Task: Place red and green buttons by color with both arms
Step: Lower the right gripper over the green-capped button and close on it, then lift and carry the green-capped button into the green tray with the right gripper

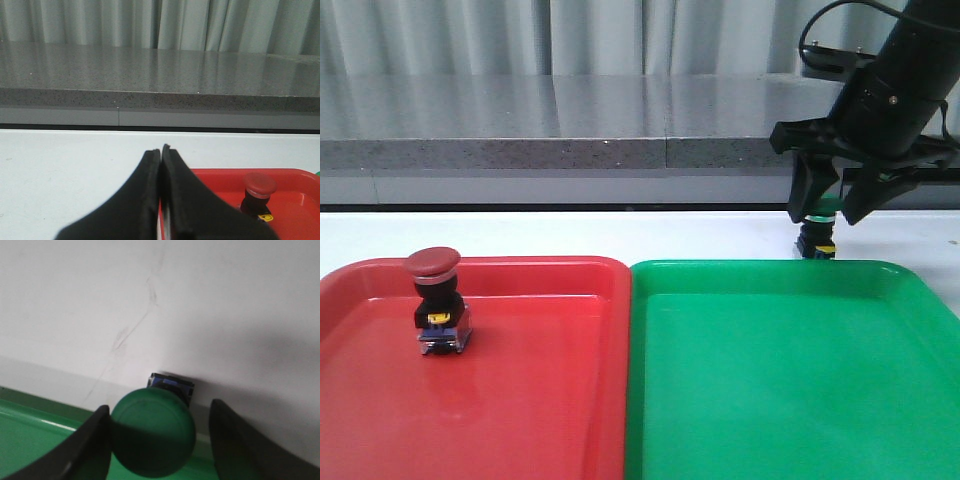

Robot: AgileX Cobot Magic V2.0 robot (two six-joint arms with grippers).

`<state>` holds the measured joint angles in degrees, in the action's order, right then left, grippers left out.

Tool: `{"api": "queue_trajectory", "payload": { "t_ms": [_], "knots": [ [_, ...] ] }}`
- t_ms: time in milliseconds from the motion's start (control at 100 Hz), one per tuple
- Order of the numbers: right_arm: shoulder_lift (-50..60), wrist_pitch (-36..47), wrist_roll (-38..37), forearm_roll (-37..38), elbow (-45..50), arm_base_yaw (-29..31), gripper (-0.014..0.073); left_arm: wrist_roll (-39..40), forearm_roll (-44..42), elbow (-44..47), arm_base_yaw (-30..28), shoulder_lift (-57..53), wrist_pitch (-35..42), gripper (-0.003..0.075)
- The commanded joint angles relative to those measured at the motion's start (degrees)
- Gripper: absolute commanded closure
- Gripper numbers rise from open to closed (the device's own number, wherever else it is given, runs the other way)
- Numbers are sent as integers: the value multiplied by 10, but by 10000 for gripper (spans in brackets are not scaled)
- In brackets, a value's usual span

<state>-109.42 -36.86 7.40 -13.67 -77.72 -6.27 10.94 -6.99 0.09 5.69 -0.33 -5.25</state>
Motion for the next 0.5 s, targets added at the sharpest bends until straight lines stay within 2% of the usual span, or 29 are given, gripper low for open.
{"api": "queue_trajectory", "payload": {
  "t_ms": [0,100,240,490],
  "knots": [
    [28,7,6,-7,-17,-1,259,2,1,24,-1,-18,47,739],
    [28,4,6,-7,-17,-1,309,2,1,24,-1,-18,47,739],
    [28,-12,6,-6,-32,-1,309,2,1,24,-1,-18,47,739],
    [50,-98,6,-5,-113,-1,309,2,1,24,-1,-18,47,739]
  ]
}}
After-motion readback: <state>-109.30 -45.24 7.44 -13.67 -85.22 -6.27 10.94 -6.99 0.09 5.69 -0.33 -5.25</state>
